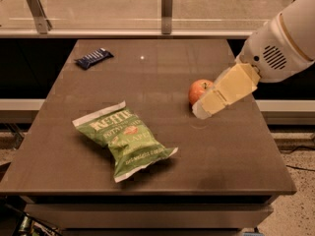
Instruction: Move green jalapeno chip bag near rxbar blueberry
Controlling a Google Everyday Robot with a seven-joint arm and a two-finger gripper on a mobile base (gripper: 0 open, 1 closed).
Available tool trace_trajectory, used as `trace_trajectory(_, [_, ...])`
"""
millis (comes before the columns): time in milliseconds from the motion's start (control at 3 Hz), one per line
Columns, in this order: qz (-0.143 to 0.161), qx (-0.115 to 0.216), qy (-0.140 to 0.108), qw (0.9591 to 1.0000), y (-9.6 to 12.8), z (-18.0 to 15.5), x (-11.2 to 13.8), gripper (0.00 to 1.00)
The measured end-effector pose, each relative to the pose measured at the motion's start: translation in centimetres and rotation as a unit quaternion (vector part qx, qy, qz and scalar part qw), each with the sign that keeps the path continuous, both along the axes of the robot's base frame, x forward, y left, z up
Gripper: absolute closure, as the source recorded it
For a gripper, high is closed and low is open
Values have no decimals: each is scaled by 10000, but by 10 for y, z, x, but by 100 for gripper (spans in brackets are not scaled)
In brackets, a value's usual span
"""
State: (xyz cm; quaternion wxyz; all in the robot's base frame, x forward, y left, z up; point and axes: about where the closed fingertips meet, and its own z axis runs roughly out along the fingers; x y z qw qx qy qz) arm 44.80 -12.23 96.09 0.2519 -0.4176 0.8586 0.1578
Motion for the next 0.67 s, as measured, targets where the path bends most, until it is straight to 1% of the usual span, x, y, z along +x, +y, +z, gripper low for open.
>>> trace_trajectory(333, [-363, 64, 182, 9992, 14, -18, 4, 0])
trace_trajectory(667, [-363, 64, 182, 9992, 14, -18, 4, 0])
